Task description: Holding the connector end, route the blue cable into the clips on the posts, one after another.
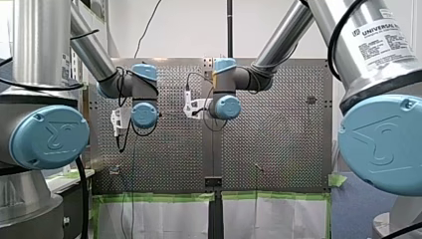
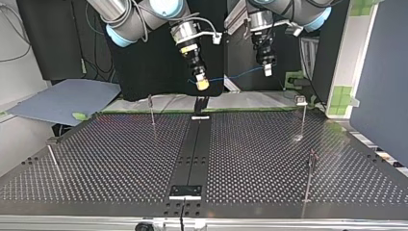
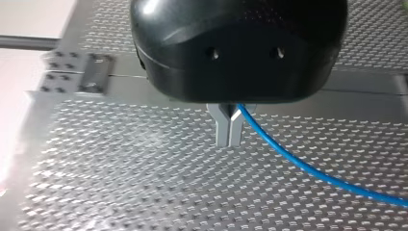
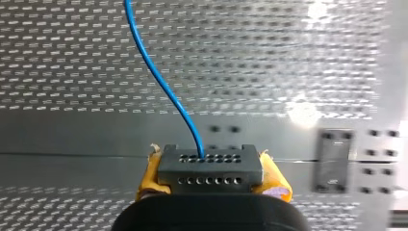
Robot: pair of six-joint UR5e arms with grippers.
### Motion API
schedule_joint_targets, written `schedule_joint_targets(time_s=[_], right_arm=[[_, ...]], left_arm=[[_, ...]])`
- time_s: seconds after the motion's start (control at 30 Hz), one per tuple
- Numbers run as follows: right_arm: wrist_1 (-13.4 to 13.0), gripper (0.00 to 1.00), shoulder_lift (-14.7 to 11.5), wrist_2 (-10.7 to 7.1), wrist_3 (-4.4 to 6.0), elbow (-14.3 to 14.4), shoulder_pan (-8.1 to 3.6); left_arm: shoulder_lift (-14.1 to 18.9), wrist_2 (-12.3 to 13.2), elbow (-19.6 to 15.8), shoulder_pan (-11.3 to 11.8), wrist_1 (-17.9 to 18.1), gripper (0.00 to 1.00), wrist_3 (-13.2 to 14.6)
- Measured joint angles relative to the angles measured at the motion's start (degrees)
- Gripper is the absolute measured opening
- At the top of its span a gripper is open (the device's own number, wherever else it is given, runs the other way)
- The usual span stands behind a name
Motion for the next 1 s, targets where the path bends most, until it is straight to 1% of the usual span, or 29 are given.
schedule_joint_targets(time_s=[0.17, 0.27, 0.43, 0.57, 0.63, 0.77, 0.83, 0.93, 1.0], right_arm=[[2.29, 0.00, -2.92, -0.53, -0.60, -1.98, 0.17], [3.74, 0.00, -4.45, -1.02, -0.70, -3.32, 0.27], [4.85, 0.00, -5.36, -1.39, -0.49, -5.01, 0.40], [5.88, 0.00, -5.45, -2.46, -0.24, -6.58, 0.57], [6.29, 0.00, -5.44, -3.12, 0.11, -7.31, 0.64], [6.98, 0.00, -5.33, -4.20, 1.61, -8.89, 0.71], [7.24, 0.00, -5.28, -4.60, 2.18, -9.52, 0.71], [7.62, 0.00, -5.12, -5.42, 3.36, -10.84, 0.71], [7.86, 0.00, -4.72, -5.99, 4.34, -11.91, 0.75]], left_arm=[[2.79, -0.74, 2.61, 0.66, -2.80, 0.01, -1.76], [4.63, -1.17, 3.68, 1.12, -4.64, 0.01, -3.43], [7.73, -1.44, 5.39, 1.99, -7.76, 0.01, -6.47], [9.92, -1.54, 7.20, 2.84, -10.06, 0.01, -8.30], [10.48, -1.57, 8.09, 3.31, -11.25, 0.01, -8.71], [10.80, -1.44, 9.38, 4.14, -13.17, 0.01, -8.75], [10.83, -1.39, 9.77, 4.62, -14.16, 0.01, -8.63], [10.86, -1.42, 10.21, 5.21, -15.79, 0.01, -8.29], [10.91, -1.47, 10.52, 5.60, -16.98, 0.01, -8.17]])
